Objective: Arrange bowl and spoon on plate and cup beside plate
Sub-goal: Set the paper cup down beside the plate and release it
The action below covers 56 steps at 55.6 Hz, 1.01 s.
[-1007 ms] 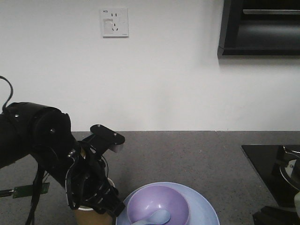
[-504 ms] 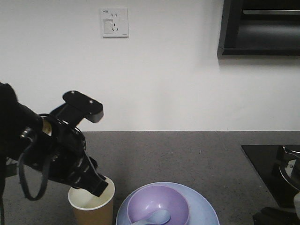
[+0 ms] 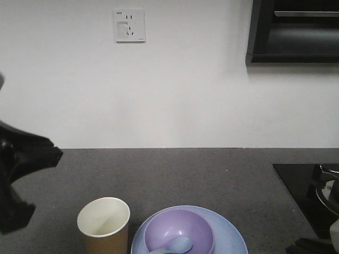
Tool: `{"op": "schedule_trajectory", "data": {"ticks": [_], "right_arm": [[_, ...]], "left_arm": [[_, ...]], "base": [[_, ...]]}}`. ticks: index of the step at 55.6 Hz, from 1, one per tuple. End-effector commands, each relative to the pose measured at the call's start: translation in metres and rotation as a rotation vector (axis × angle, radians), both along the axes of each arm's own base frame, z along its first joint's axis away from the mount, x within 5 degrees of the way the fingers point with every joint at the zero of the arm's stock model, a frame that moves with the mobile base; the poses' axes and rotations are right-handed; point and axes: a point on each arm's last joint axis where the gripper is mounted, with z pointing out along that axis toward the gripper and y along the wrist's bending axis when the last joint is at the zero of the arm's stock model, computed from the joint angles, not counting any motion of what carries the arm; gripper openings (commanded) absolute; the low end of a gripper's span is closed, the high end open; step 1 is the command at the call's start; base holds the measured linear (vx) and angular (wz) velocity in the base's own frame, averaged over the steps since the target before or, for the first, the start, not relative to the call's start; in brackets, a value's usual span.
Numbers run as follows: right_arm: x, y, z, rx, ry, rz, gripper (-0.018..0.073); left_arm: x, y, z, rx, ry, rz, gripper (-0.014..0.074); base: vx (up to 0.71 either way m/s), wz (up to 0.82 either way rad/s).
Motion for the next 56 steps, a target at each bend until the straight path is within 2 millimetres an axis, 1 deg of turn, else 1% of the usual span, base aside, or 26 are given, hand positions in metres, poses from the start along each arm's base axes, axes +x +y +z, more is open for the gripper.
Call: {"op": "schedule_trajectory", "data": {"ticks": [1,6,10,14,17,21,26,36,47,50,53,56], "right_arm": [[0.003,-0.001,0.017,0.028,-0.11,-0.019,-0.0001],[0.003,-0.001,0.016,0.032,-0.103,-0.019,-0.0001],[0.003,-0.001,0.016,0.032,-0.095,-0.018,-0.0001],[0.003,-0.001,0.016,0.032,-0.096,-0.018,-0.0001],[0.003,-0.001,0.016,0.032,-0.096,-0.018,-0.0001],[0.003,-0.001,0.016,0.032,-0.096,-0.018,-0.0001],[0.003,-0.001,0.016,0.032,-0.096,-0.018,-0.0001],[0.003,-0.001,0.016,0.032,-0.096,-0.018,-0.0001],[0.003,-0.001,0.016,0.032,-0.096,-0.018,-0.0001],[0.003,-0.001,0.016,0.032,-0.096,-0.018,-0.0001],[0.003,-0.001,0.016,0.032,-0.096,-0.018,-0.0001],[0.003,-0.001,0.016,0.032,-0.096,-0.018,-0.0001]], "left_arm": [[-0.016,0.007,-0.007,-0.137,-0.116,-0.004,0.0],[-0.026,0.011,-0.038,-0.252,-0.115,0.004,0.0],[-0.032,0.015,-0.053,-0.336,-0.119,0.021,0.0],[-0.037,0.018,-0.065,-0.403,-0.117,0.039,0.0],[-0.039,0.02,-0.074,-0.421,-0.105,0.049,0.0],[-0.04,0.021,-0.088,-0.401,-0.074,0.054,0.0],[-0.04,0.02,-0.101,-0.379,-0.042,0.059,0.0],[-0.04,0.02,-0.117,-0.35,-0.001,0.066,0.0],[-0.04,0.021,-0.12,-0.345,0.005,0.067,0.0],[-0.04,0.021,-0.121,-0.317,-0.014,0.061,0.0],[-0.042,0.024,-0.119,-0.264,-0.068,0.051,0.0],[-0.045,0.031,-0.117,-0.253,-0.129,0.069,0.0]], "base": [[0.0,0.0],[0.0,0.0],[0.0,0.0],[0.0,0.0],[0.0,0.0],[0.0,0.0],[0.0,0.0],[0.0,0.0],[0.0,0.0],[0.0,0.0],[0.0,0.0],[0.0,0.0]]}}
